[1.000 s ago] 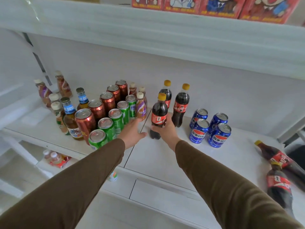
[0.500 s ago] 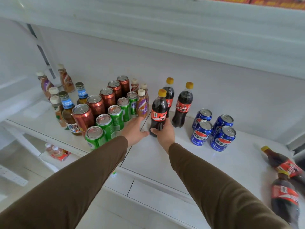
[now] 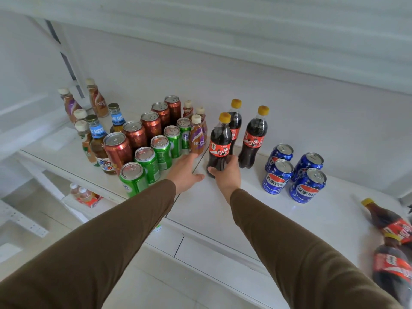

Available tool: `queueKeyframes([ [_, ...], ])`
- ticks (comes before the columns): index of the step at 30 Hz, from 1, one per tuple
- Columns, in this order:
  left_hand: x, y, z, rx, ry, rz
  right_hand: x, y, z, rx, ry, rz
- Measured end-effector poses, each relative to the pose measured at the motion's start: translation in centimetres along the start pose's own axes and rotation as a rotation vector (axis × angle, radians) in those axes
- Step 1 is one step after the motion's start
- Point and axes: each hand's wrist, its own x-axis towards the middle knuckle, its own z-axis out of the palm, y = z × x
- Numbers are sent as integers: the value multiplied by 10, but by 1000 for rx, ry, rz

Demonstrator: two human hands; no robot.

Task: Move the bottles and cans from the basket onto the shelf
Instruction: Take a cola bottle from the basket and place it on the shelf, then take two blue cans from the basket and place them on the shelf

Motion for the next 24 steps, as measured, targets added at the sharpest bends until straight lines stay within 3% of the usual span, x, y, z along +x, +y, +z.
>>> queueKeyframes([
  [12, -88, -27, 4, 121, 102, 22, -98, 14, 6, -235, -38, -84],
  [17, -159, -64, -9, 133, 148, -28, -156, 6, 40, -432, -72, -289],
  [24, -341, -174, -71, 244, 261, -260, -303, -39, 147, -643, -338, -568],
])
